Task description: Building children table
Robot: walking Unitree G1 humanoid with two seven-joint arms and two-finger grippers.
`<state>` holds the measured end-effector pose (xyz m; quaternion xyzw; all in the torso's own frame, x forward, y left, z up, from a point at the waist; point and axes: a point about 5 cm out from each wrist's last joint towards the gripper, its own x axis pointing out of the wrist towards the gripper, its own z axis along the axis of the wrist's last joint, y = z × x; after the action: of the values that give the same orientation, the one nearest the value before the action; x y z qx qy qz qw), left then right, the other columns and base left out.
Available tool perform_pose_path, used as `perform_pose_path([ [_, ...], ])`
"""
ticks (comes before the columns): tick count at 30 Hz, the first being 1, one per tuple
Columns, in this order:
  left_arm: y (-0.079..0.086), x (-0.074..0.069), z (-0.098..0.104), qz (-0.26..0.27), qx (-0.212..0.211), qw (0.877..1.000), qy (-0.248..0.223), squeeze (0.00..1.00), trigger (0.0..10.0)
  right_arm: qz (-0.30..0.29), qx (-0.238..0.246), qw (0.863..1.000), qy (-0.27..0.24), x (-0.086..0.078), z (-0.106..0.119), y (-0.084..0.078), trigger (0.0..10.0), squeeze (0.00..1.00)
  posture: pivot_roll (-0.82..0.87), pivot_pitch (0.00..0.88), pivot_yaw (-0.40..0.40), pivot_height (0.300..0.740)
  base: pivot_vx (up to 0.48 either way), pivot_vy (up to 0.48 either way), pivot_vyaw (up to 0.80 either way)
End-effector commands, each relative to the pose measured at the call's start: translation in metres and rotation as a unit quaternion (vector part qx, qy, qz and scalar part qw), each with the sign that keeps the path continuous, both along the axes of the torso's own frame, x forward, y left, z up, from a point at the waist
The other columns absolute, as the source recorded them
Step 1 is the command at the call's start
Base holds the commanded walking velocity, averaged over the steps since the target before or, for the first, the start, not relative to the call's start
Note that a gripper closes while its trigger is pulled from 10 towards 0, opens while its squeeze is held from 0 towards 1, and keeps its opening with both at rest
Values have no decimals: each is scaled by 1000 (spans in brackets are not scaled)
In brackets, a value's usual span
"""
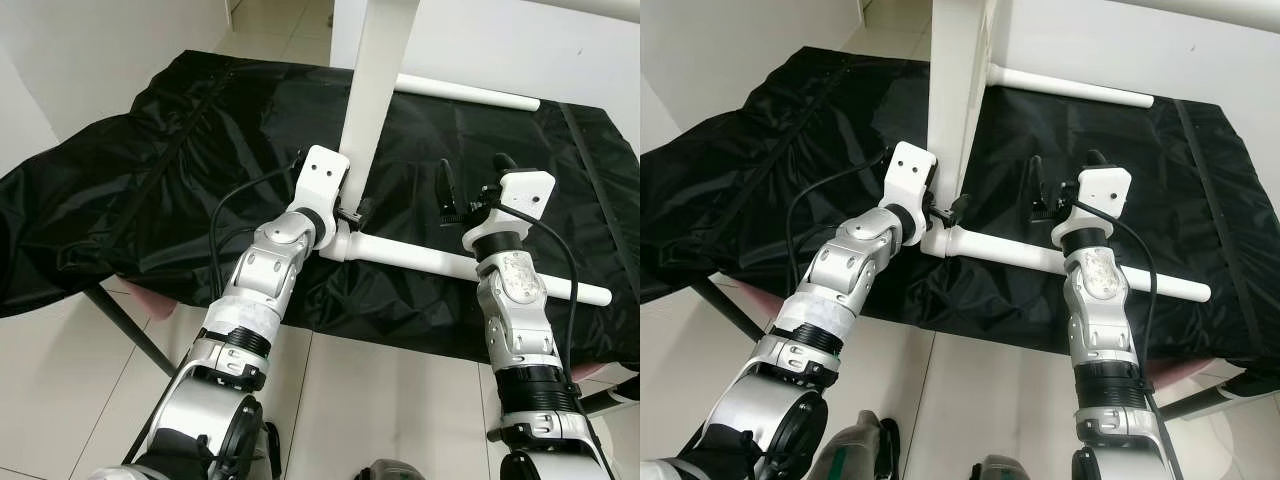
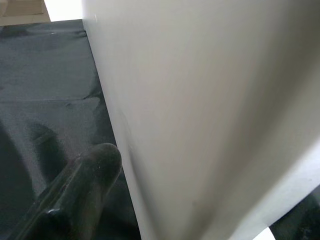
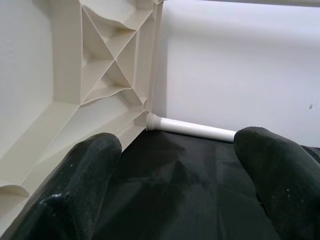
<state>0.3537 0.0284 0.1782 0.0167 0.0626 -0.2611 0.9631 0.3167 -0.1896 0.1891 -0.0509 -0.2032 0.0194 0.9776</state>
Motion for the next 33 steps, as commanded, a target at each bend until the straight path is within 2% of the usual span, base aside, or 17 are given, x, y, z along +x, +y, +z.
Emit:
perform_pose_path([
  [1, -17, 2, 17, 203, -26, 979, -9, 0, 10000, -3, 4, 1000, 0, 0, 1, 0, 10000, 0, -30, 119, 28, 740, 0, 0, 0],
  [2, -17, 2, 17, 203, -26, 979, -9, 0, 10000, -3, 4, 1000, 0, 0, 1, 0, 10000, 0, -30, 119, 28, 740, 0, 0, 0],
  [4, -5, 7, 22, 264, -41, 964, -14, 0, 10000, -5, 4, 1000, -1, 1, 3, -2, 10000, 0, -38, 123, 27, 740, 0, 0, 0],
  [6, -5, 7, 22, 264, -41, 964, -14, 0, 10000, -5, 4, 1000, -1, 1, 3, -2, 10000, 0, -38, 123, 27, 740, 0, 0, 0],
  [8, 5, 11, 32, 315, -70, 946, -28, 0, 10000, -6, 4, 1000, -1, 1, 4, -2, 10000, 0, -45, 124, 23, 740, 0, 0, 0],
  [11, 5, 11, 32, 315, -70, 946, -28, 0, 10000, -6, 4, 1000, -1, 1, 4, -2, 10000, 0, -45, 124, 23, 740, 0, 0, 0],
  [13, 9, 11, 37, 333, -84, 938, -40, 0, 10000, -6, 4, 1000, -1, 1, 5, -2, 10000, 0, -45, 124, 22, 740, 0, 0, 0],
  [14, 12, 10, 44, 346, -104, 930, -59, 0, 10000, -6, 3, 1000, -1, 2, 5, -2, 10000, 0, -44, 123, 20, 740, 0, 0, 0],
  [16, 12, 10, 44, 346, -104, 930, -59, 0, 10000, -6, 3, 1000, -1, 2, 5, -2, 10000, 0, -44, 123, 20, 740, 0, 0, 0],
  [17, 16, 7, 50, 360, -121, 921, -83, 0, 10000, -6, 3, 1000, -2, 2, 6, -2, 10000, 0, -44, 122, 20, 740, 0, 0, 0],
  [19, 16, 7, 50, 360, -121, 921, -83, 0, 10000, -6, 3, 1000, -2, 2, 6, -2, 10000, 0, -44, 122, 20, 740, 0, 0, 0],
  [20, 19, 5, 55, 368, -133, 914, -103, 0, 10000, -6, 3, 1000, -2, 3, 7, -2, 10000, 0, -44, 122, 20, 740, 0, 0, 0],
  [23, 21, 4, 58, 377, -140, 909, -115, 0, 10000, -6, 4, 1000, -3, 3, 7, -2, 10000, 0, -45, 122, 19, 740, 0, 0, 0],
  [24, 24, 3, 61, 389, -138, 902, -125, 0, 10000, -5, 4, 1000, -3, 3, 8, -1, 10000, 0, -46, 123, 15, 740, 0, 0, 0],
  [26, 24, 3, 61, 389, -138, 902, -125, 0, 10000, -5, 4, 1000, -3, 3, 8, -1, 10000, 0, -46, 123, 15, 740, 0, 0, 0],
  [29, 26, 3, 64, 401, -150, 894, -132, 0, 10000, -4, 5, 1000, -2, 4, 8, -1, 10000, 0, -48, 122, 14, 740, 0, 0, 0],
  [33, 25, 3, 64, 402, -148, 893, -136, 0, 10000, -4, 4, 1000, -2, 4, 9, -1, 10000, 0, -51, 120, 14, 740, 0, 0, 0],
])
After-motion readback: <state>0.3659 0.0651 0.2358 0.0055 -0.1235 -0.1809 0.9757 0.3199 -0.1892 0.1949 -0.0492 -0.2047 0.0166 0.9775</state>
